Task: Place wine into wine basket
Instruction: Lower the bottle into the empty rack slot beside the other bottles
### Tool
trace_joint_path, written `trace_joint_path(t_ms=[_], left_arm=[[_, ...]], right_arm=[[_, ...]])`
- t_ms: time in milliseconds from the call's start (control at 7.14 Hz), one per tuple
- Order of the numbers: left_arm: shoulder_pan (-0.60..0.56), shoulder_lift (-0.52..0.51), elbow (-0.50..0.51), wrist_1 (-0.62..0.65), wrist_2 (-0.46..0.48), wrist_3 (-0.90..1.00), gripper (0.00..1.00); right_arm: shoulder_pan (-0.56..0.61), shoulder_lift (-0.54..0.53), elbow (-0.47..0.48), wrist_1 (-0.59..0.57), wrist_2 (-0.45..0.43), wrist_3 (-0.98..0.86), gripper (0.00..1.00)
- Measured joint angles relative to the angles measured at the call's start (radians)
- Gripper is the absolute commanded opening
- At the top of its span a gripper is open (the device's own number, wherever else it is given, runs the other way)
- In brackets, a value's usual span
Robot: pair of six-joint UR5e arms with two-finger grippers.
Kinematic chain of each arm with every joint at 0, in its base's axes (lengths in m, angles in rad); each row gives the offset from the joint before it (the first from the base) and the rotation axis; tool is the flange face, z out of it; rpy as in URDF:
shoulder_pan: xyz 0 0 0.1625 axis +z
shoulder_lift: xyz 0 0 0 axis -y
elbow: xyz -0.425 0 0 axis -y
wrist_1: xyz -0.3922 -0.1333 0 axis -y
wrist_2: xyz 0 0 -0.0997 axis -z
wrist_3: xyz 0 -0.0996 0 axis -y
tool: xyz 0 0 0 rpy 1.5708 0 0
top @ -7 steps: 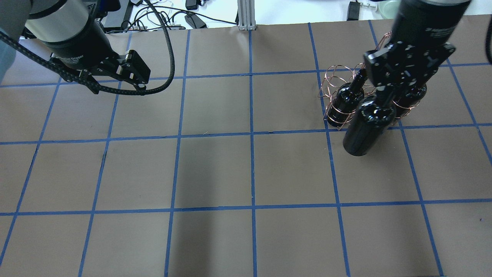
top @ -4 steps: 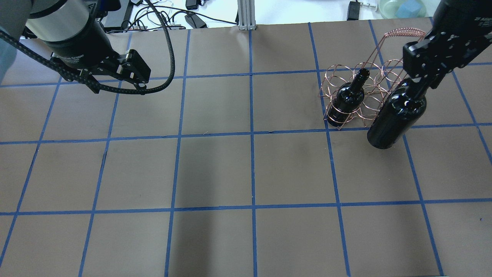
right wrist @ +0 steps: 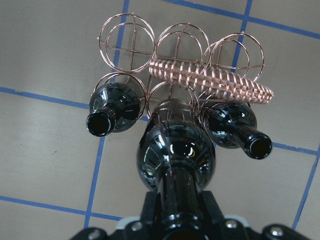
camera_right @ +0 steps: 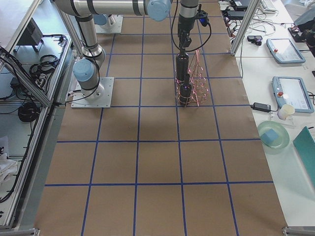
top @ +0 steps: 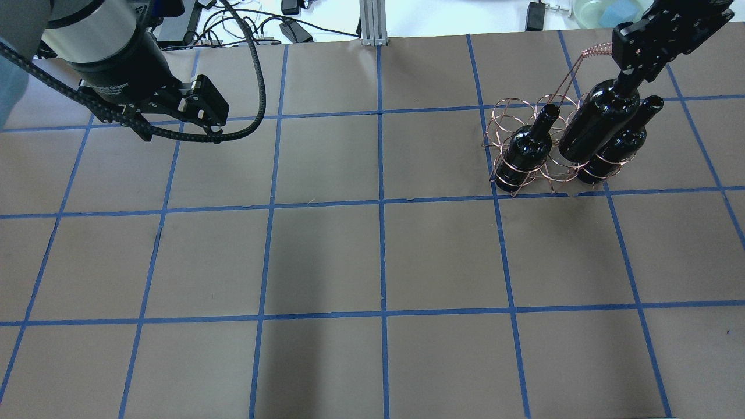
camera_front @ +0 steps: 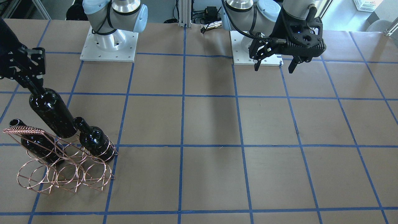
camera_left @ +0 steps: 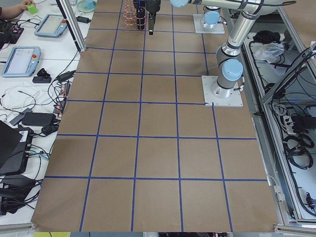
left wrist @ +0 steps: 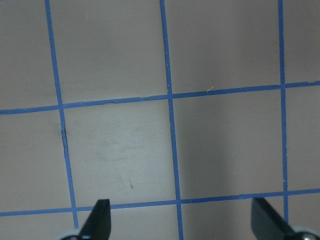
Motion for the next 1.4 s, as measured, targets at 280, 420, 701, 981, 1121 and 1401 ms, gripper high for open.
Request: trace_joint_path(t_ms=[280,420,701,981,1121,1401], left_arm=[[0.0,0.0,0.0,0.0,0.0,0.001,1.0],[0.0,0.0,0.0,0.0,0.0,0.001,1.0],[0.0,0.0,0.0,0.0,-0.002,0.001,1.0],[0.0,0.001,0.0,0.0,-0.003,0.002,1.0],[0.0,0.001,0.0,0.0,-0.003,0.002,1.0],[0.0,0.001,0.0,0.0,-0.003,0.001,1.0]], right_arm=[[-0.001,0.033,0.008,-0.016,0.0,-0.005,0.24],[-0.001,0.039,0.014,-0.019,0.0,-0.006,0.25],[-0.001,0.047,0.042,-0.05,0.0,-0.019,0.31],[-0.001,0.07,0.062,-0.1,0.0,-0.031,0.35],[-0.001,0.087,0.066,-0.118,0.001,-0.032,0.4],[-0.001,0.109,0.073,-0.138,0.008,-0.031,0.88]])
